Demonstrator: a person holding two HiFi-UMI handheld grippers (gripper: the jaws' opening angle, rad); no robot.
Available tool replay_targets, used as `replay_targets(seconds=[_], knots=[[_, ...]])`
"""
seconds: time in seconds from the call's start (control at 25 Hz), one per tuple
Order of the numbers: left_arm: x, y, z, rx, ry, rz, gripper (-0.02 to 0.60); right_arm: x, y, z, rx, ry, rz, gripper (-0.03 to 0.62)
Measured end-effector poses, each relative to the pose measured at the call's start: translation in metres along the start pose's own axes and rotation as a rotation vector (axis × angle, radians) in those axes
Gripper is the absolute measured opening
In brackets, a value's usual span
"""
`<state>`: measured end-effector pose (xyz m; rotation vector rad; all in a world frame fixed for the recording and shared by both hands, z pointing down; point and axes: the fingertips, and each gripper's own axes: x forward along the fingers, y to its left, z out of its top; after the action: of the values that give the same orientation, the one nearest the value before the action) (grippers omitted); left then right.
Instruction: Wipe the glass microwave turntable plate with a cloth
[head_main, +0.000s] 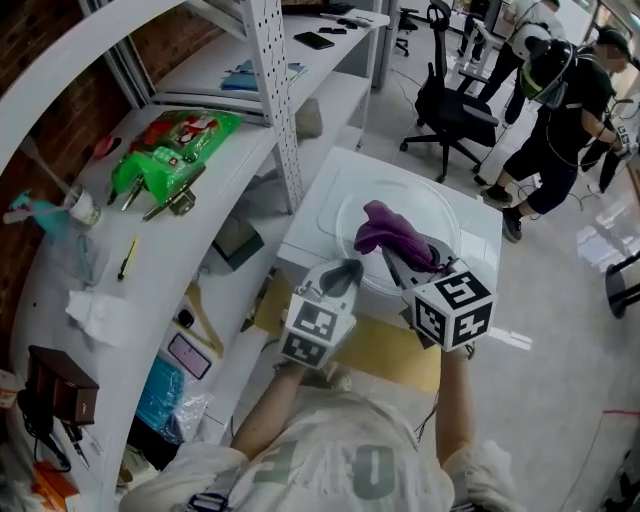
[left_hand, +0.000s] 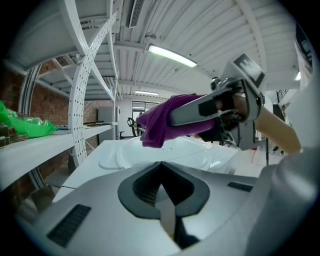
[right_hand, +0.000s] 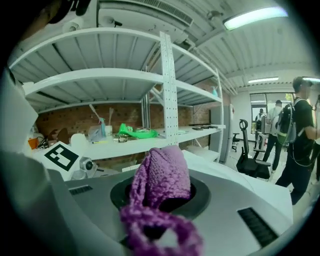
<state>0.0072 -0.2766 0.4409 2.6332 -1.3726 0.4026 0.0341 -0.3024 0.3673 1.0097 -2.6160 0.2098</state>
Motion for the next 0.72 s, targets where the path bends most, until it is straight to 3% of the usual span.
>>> replay_targets(seconds=[0.24, 0.48, 0.72], knots=[[-0.001, -0.002, 0.000, 0.002, 0.003, -0.019, 0.003, 0.050, 0.014, -0.013, -0.048, 0.149, 0.114, 0.055], [-0.003, -0.002, -0.002, -0.008, -0.003, -0.044, 0.003, 0.074, 0.007, -0.025, -0.091, 0.247, 0.080, 0.055], [-0.003, 0.000, -0.001, -0.017, -0.010, -0.050, 0.003, 0.093, -0.017, -0.018, -0.106, 0.265, 0.023, 0.055]])
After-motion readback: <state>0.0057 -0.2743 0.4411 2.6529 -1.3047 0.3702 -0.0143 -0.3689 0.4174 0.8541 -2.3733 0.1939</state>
